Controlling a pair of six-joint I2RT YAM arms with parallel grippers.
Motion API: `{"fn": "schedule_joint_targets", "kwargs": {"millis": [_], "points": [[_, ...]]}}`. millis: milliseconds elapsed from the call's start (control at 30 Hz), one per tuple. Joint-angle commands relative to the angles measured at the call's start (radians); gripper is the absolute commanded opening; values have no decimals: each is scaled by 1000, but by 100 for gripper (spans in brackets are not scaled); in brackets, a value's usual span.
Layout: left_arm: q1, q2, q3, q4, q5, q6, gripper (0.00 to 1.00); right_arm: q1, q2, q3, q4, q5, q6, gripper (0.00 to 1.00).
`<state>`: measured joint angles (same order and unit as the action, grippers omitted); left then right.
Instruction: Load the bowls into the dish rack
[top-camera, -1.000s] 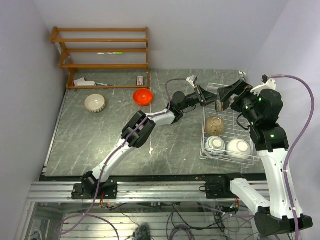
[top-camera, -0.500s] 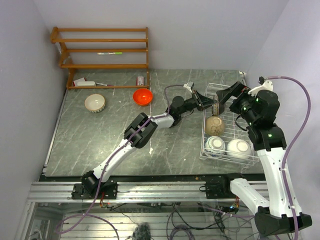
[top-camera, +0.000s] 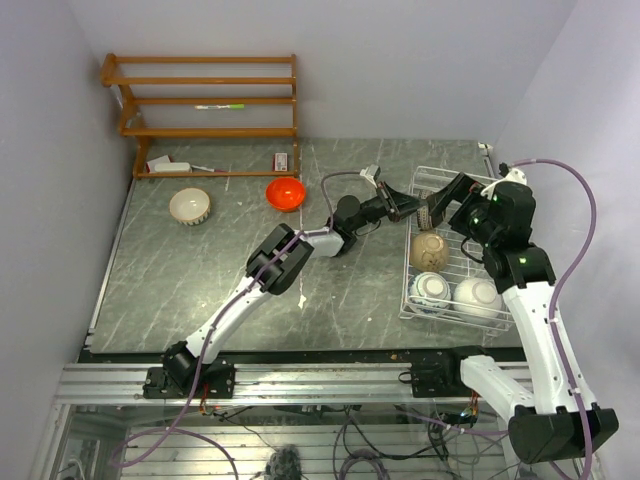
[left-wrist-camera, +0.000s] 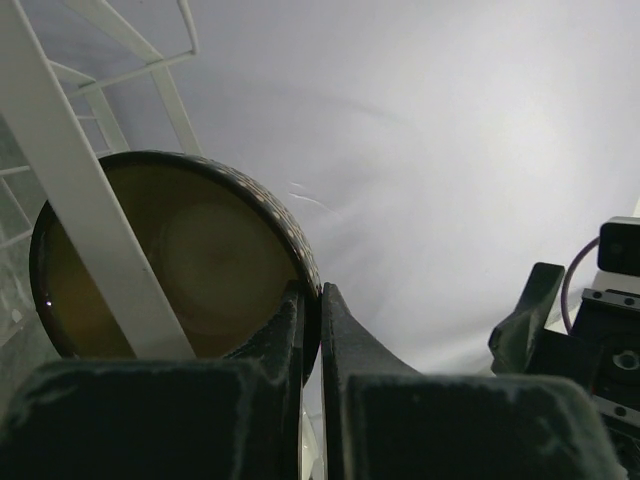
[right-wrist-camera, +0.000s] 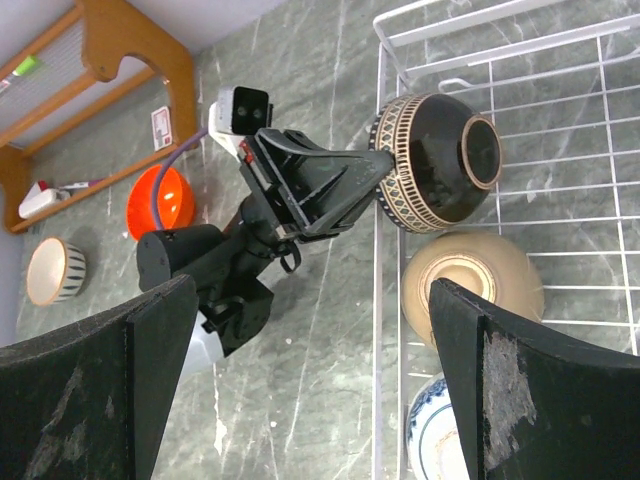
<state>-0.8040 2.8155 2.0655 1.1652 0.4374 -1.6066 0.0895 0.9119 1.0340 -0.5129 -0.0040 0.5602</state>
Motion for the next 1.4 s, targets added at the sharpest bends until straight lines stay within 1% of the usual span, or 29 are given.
{"fn": "schedule_joint_targets", "kwargs": {"millis": [0, 267, 367, 533, 633, 700, 833, 933, 1067, 1133, 1267, 1367], "points": [[19, -31, -57, 20, 14, 19, 9, -12, 2, -17, 41, 4, -13, 100], [35, -76, -133, -38, 30, 67, 27, -29, 20, -27, 52, -27, -12, 100], [39, -76, -150, -28, 31, 62, 32, -35, 21, -55, 54, -37, -12, 100], [46, -85, -190, -12, 27, 61, 35, -44, 21, -65, 53, -45, -13, 100], [49, -91, -209, 5, 27, 57, 41, -46, 24, -70, 54, -48, -12, 100], [52, -97, -220, 12, 29, 56, 46, -47, 29, -71, 54, -58, -11, 100], [60, -119, -239, 10, 35, 72, 67, -50, 33, -65, 54, -67, -14, 100], [65, -143, -256, 3, 39, 88, 74, -51, 36, -61, 47, -65, -16, 100], [75, -180, -291, 1, 48, 104, 78, -51, 32, -64, 52, -73, -8, 100], [79, -205, -313, -5, 55, 119, 85, -53, 30, -64, 51, -74, -6, 100], [84, -291, -352, -98, 83, 210, 95, -54, 24, -48, 47, -82, -4, 100], [86, -397, -390, -234, 96, 333, 100, -54, 7, -13, 39, -84, 2, 100]]}}
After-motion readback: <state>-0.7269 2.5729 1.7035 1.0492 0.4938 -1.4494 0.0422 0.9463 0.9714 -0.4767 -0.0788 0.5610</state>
